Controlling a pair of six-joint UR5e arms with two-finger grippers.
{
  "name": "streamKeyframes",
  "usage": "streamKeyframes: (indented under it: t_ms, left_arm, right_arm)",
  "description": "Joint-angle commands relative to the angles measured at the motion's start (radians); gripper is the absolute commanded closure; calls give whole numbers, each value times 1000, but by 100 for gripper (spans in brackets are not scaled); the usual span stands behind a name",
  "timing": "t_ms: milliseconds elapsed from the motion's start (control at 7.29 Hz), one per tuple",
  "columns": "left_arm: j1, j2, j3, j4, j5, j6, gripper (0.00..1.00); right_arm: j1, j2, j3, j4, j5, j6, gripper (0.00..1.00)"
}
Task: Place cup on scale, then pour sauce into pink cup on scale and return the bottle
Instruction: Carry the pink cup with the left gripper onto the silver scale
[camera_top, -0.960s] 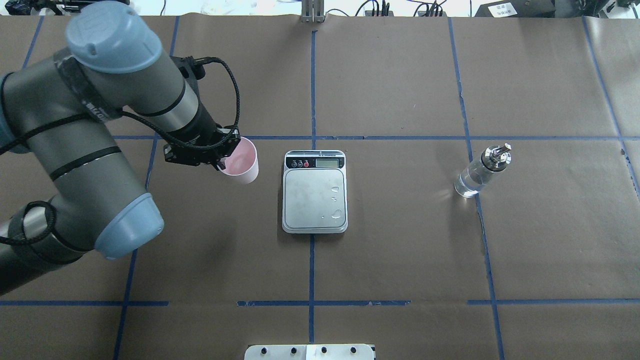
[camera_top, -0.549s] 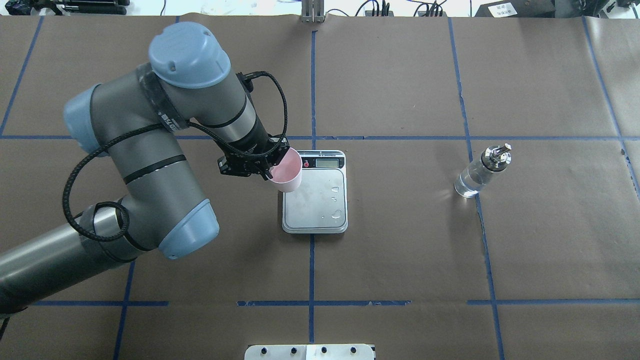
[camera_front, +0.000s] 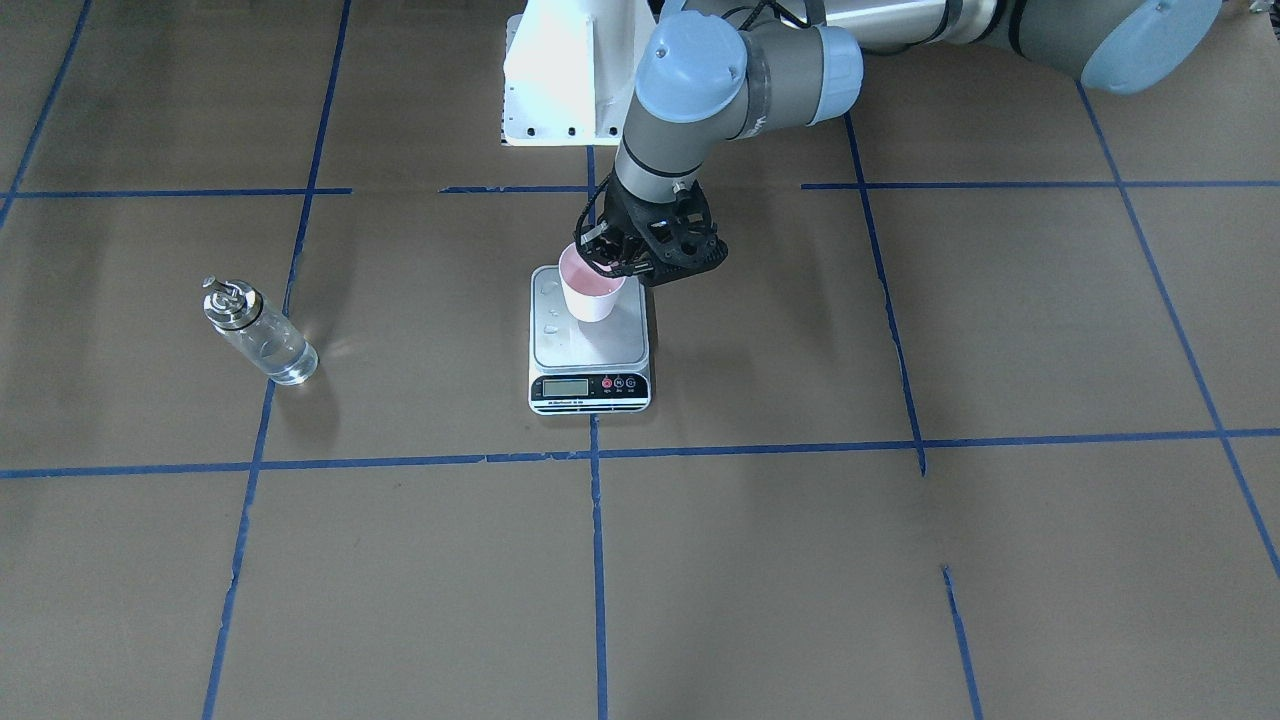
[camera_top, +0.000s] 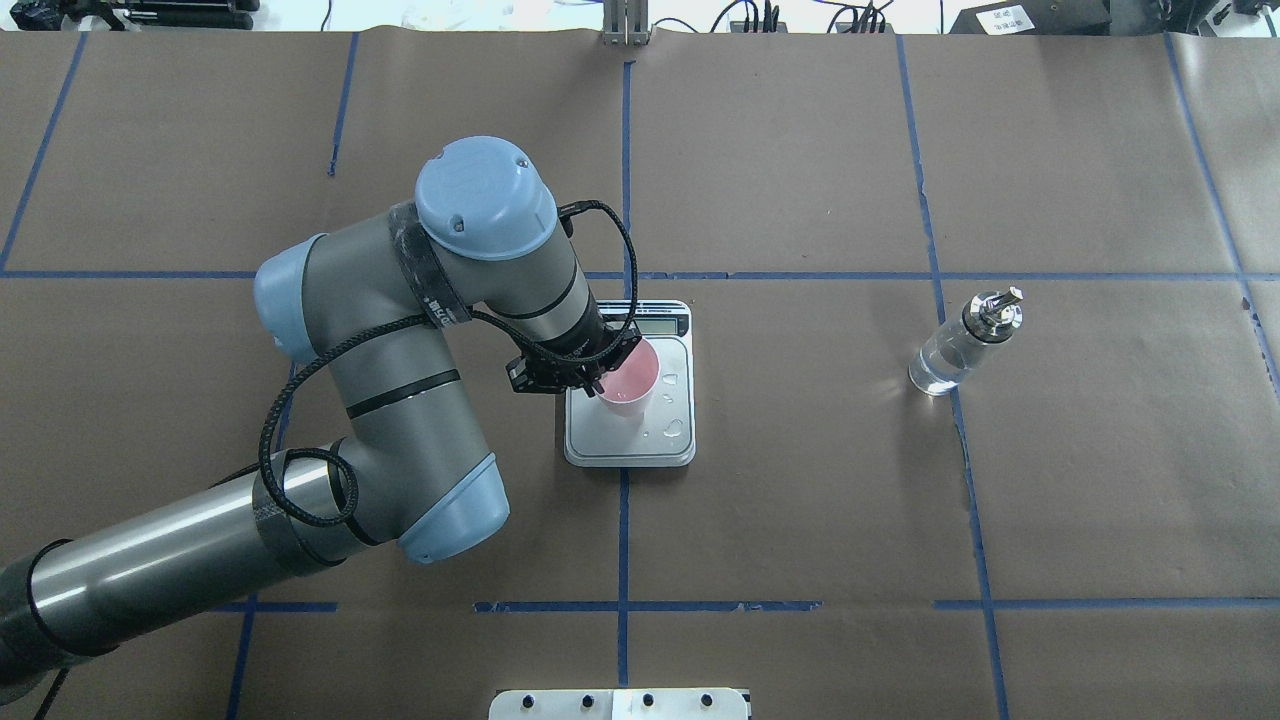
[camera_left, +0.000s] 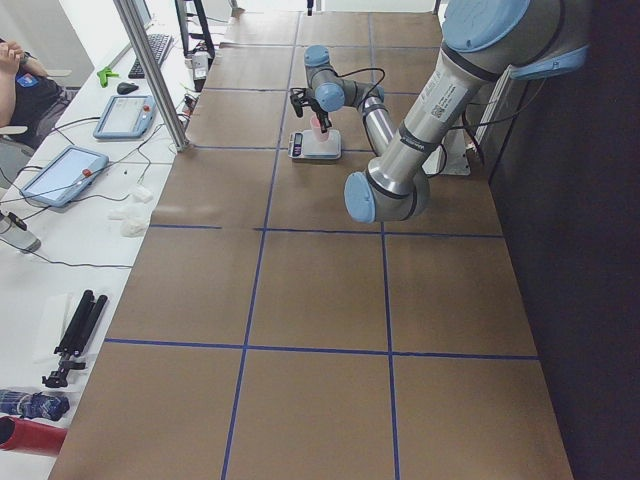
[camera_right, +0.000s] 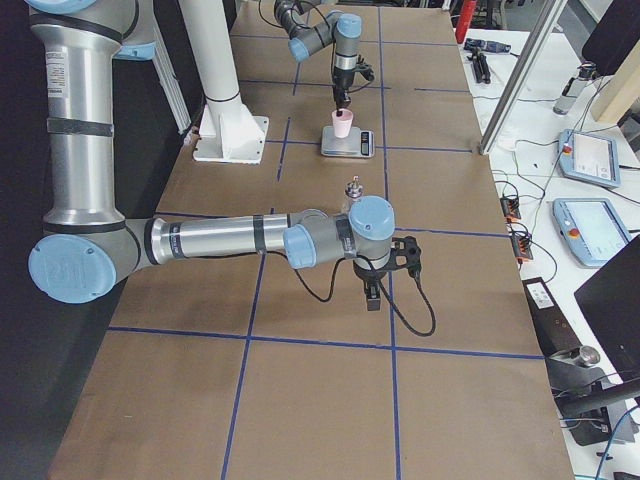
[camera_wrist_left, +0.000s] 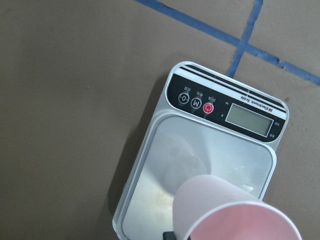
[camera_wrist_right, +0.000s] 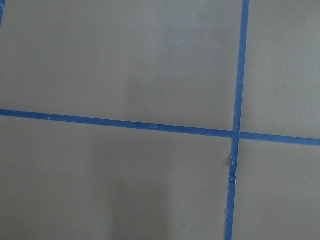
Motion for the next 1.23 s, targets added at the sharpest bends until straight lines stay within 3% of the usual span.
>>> streamKeyframes:
  t_ms: [0,274,412,549,823,1097]
  left_arm:
    - [12,-1,21,-16,14,-3,100]
    - [14,-1,35,-41,14,-1,100]
    - [12,2,35,-47,14,5,72]
    - [12,3,30,-46,17,12,1]
    - [8,11,-13,-32,17,14,0]
    - [-9,32,-120,44,14,38,0]
  right_arm:
    - [-1,4,9,-6,6,34,0]
    - [-1,4,9,-5,4,34,0]
    - [-1,4,10,-5,6,34,0]
    - [-1,6,10,-2,6,34,0]
    - [-7,7,50,-11,32,78,0]
    - [-56,-25,171,-22,33,172,0]
